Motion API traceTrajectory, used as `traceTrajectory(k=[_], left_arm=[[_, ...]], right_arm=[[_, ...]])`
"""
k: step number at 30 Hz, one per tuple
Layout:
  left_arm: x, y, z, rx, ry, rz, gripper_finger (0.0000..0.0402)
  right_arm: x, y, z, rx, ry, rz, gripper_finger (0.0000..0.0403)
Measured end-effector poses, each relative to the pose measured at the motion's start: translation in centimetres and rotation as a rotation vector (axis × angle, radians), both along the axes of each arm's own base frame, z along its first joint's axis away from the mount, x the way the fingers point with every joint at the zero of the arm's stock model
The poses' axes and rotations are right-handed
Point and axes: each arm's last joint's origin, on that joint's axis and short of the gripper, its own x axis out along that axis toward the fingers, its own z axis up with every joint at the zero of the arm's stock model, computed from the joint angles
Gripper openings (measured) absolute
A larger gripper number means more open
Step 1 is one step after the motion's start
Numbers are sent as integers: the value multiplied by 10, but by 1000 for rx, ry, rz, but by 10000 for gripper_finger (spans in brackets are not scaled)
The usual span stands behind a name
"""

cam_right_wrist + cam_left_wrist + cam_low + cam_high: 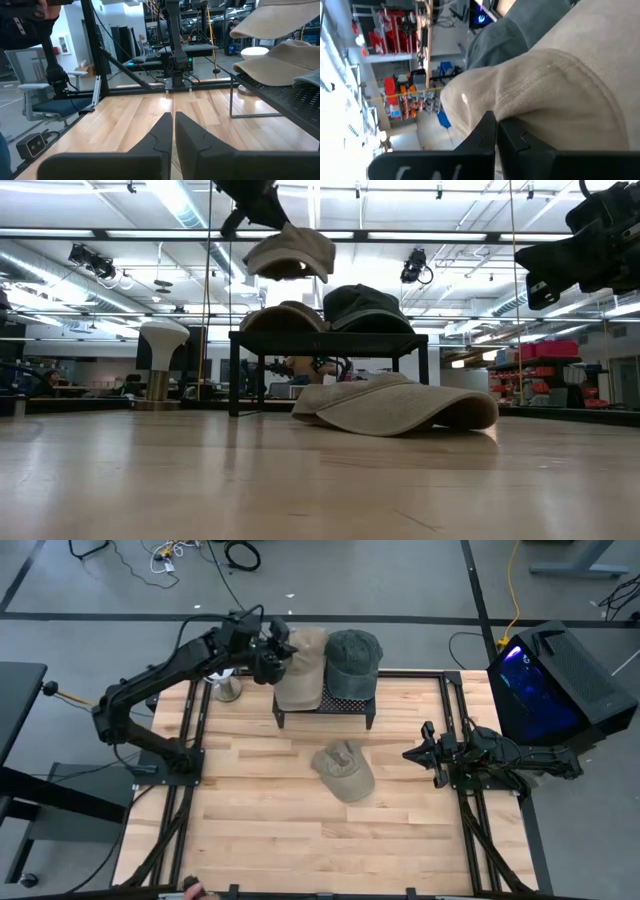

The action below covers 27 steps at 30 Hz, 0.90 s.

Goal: Pick & Place hat
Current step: Stack the left brown cap on the other brown cap on the shelf

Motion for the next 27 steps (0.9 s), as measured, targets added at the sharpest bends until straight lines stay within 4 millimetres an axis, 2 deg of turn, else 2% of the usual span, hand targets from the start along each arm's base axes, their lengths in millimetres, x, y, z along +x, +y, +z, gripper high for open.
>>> traceTrajectory(k=[10, 27], left_arm=[[0, 13, -8, -2, 43, -4, 2], [-4, 17, -9, -17, 50, 43, 2]], right_arm=[[0, 0, 0, 0, 0, 0, 25], [0, 0, 0, 0, 1, 0, 25]])
